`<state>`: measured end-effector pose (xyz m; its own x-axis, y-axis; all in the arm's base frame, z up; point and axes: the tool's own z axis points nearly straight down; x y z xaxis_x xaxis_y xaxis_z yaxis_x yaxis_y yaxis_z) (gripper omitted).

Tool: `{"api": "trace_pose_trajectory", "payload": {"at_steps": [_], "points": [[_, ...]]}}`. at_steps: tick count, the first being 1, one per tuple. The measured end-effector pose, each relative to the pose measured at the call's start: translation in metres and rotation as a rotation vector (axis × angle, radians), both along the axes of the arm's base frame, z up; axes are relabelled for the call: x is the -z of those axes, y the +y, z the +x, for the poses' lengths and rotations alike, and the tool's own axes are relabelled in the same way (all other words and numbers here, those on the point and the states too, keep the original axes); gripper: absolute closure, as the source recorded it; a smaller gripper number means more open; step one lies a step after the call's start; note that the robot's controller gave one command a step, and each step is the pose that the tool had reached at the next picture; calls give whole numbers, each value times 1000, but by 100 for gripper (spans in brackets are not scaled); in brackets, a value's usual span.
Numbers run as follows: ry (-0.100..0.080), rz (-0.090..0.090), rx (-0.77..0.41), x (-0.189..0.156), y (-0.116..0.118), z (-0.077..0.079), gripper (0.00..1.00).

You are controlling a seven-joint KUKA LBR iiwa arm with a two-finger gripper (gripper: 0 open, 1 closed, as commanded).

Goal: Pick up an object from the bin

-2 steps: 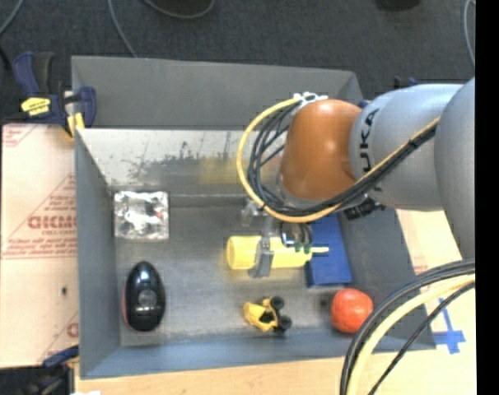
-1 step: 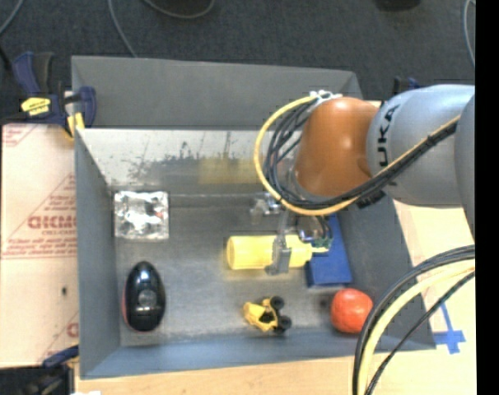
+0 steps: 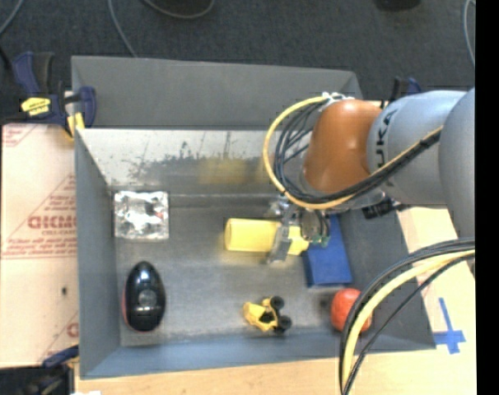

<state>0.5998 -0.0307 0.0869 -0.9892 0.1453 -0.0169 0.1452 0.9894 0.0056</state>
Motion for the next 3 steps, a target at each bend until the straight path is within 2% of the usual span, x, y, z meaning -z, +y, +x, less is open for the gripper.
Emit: {"api": "trace_pose_trajectory", "payload": {"at_steps": [1, 2, 3], "points": [[0, 0, 1, 0, 0, 0, 100], [-4, 1, 13, -112, -11, 11, 100], [-3, 1, 14, -112, -11, 11, 100]]}}
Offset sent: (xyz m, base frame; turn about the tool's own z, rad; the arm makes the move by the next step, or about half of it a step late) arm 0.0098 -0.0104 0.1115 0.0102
